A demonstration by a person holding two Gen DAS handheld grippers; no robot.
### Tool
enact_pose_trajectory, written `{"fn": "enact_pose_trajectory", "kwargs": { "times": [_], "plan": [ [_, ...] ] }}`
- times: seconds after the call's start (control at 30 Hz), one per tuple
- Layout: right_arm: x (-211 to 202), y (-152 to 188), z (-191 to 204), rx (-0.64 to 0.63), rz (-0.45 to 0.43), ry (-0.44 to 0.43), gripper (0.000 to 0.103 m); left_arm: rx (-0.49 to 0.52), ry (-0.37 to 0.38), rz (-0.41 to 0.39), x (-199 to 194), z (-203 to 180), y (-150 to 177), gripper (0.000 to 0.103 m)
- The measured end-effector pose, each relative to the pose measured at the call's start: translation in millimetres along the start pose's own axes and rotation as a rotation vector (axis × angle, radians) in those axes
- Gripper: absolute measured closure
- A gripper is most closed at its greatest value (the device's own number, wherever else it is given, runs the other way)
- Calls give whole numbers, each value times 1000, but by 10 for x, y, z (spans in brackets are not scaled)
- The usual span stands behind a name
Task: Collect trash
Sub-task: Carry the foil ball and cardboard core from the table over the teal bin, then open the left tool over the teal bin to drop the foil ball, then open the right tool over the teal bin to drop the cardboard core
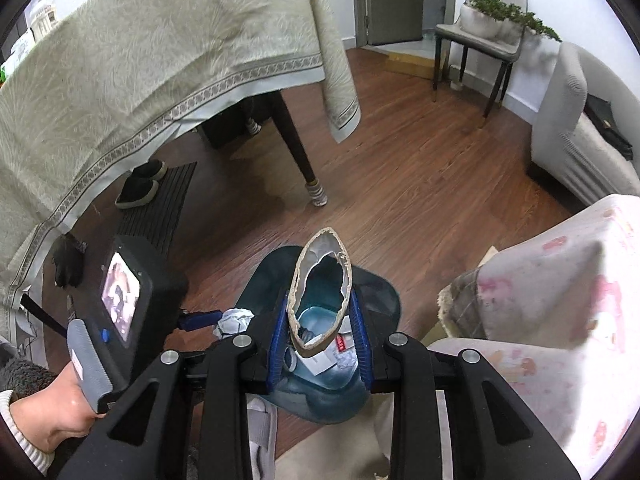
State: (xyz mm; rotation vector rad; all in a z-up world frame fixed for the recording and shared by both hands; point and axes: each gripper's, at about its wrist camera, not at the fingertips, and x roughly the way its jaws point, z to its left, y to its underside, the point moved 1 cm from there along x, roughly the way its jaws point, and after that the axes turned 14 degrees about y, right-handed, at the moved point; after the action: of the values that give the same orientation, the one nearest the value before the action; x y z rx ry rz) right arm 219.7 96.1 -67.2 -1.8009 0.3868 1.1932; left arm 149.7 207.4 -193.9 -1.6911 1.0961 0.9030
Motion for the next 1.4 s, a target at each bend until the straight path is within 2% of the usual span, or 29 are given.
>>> {"fn": "enact_pose_trajectory", "kwargs": {
  "times": [0.27, 0.37, 0.5, 0.6, 0.7, 0.87, 1.1, 1.4],
  "plan": [
    [188, 28, 185, -30, 49, -13, 73, -15, 7, 42, 138, 100, 53, 58],
    [269, 49, 200, -29, 69, -10, 73, -14, 15, 37, 127, 95, 48, 46],
    [345, 62, 194, -27, 90, 1, 73, -13, 6, 22, 73, 109, 39, 40],
    [383, 81, 192, -25, 100, 7, 73, -31, 3, -5, -25, 155, 17, 35],
    [445, 95, 206, -24, 115, 7, 73, -52, 13, -50, -182, 193, -20, 33],
    [594, 124, 273, -27, 150, 7, 73, -59, 32, -143, -500, 172, -68, 28],
    [828, 234, 366, -33, 208, 11, 73, -38, 47, -281, -1023, 107, -122, 21],
    [1056, 398, 401, -57, 269, 40, 73, -5, 70, -376, -1407, -29, -153, 18]
  ]
}}
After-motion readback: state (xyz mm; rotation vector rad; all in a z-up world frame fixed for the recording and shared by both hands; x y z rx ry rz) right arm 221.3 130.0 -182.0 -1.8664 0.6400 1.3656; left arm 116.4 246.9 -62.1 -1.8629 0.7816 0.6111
